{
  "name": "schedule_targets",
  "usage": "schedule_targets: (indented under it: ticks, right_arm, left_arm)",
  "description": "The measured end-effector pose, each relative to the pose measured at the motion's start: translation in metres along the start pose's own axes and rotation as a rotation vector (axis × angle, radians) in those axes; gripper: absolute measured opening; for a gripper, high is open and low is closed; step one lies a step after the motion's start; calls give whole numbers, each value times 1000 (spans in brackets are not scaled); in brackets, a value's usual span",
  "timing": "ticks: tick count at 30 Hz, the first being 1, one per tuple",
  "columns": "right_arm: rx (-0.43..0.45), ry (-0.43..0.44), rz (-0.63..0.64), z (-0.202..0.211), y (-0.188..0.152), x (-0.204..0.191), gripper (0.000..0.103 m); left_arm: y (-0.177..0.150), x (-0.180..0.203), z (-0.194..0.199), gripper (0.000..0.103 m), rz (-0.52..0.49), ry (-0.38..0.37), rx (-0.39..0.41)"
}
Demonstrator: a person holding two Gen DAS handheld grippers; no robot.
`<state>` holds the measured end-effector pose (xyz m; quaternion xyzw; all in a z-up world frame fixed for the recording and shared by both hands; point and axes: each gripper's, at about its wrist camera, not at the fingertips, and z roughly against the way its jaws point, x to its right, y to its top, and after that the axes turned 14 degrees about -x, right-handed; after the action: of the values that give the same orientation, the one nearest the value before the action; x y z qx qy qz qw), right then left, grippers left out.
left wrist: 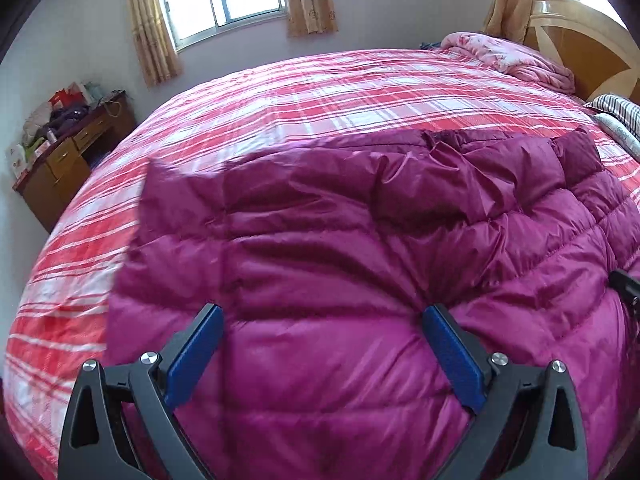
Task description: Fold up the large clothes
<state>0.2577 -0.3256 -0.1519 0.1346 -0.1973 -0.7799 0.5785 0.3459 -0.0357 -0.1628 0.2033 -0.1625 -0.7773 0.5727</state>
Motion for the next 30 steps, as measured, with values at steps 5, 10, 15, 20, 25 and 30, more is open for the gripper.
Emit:
schedule_targets:
  ticks: [5, 10, 15, 20, 25, 30]
  right_arm:
    - [124, 82, 64, 50, -20, -31, 101]
    - [162, 143, 185, 64, -40, -80, 101]
    - [63, 27, 311, 20, -55, -113, 101]
    - [63, 21, 309, 10, -57, -112, 103]
    - [72, 46, 296, 8, -56, -106, 103]
    - [94, 60, 290, 6, -56, -101, 103]
  left_arm:
    - [-40, -58, 45, 100, 123, 155, 101]
    - [-80, -123, 43, 100, 281, 122, 45]
    - [-100, -130, 39, 100, 341, -56, 33]
    - [-99, -97, 31, 100, 294, -183, 14]
    - [-99, -97, 17, 83, 346, -255, 4]
    - [-94, -84, 28, 23, 283, -334, 6]
